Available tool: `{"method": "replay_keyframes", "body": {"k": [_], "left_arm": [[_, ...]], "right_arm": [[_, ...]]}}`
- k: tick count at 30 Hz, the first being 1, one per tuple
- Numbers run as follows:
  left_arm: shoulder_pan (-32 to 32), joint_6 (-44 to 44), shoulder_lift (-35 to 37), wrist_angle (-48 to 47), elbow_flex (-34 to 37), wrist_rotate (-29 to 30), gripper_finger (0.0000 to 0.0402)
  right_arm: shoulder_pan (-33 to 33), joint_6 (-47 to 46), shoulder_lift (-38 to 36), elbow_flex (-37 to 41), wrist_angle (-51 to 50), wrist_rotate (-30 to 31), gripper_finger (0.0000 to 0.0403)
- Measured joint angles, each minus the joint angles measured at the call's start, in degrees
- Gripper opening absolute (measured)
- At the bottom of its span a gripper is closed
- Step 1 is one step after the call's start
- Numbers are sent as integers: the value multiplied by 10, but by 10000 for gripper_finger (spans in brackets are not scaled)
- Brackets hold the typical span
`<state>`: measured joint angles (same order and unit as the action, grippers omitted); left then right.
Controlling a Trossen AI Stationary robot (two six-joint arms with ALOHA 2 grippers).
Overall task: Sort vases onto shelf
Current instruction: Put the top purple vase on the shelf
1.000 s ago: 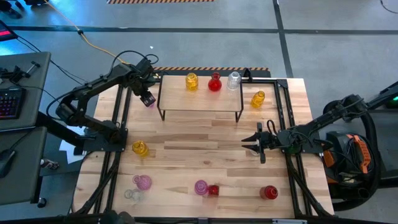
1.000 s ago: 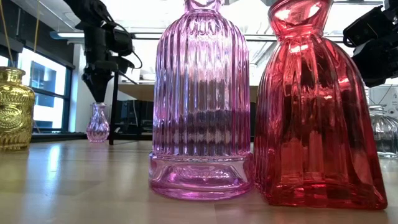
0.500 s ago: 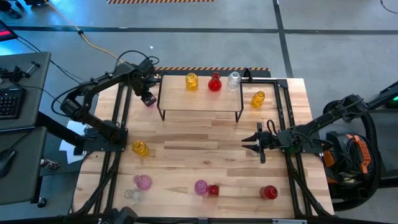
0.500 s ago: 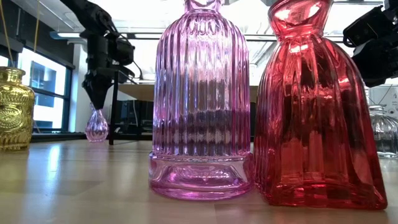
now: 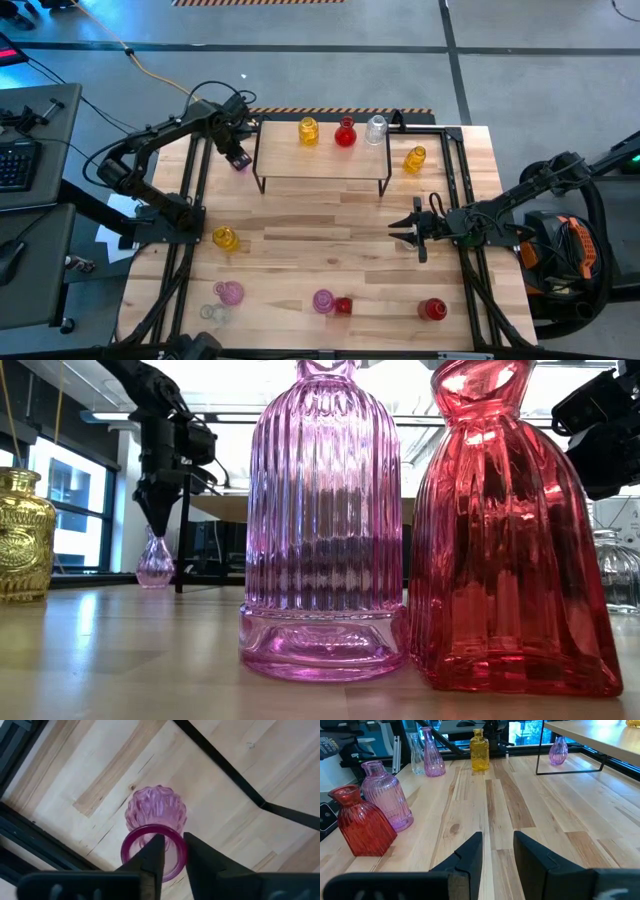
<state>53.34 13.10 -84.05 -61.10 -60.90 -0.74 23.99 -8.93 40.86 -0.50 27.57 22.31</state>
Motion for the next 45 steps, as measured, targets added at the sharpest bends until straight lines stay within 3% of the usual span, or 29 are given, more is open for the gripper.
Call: {"method": "replay_keyframes", "body": {"k": [6,23,39,45], "left_arm": [[0,1,2,1,-2,6,14],[-2,-13,24,-48,1,29,14],[-47,-34,156,-106,0,78,13],[-78,-40,194,-141,-36,112,15]], "right_arm": [[0,0,0,0,0,0,94],[0,0,0,0,0,0,94],[0,0,0,0,0,0,94],[0,0,0,0,0,0,94]]}}
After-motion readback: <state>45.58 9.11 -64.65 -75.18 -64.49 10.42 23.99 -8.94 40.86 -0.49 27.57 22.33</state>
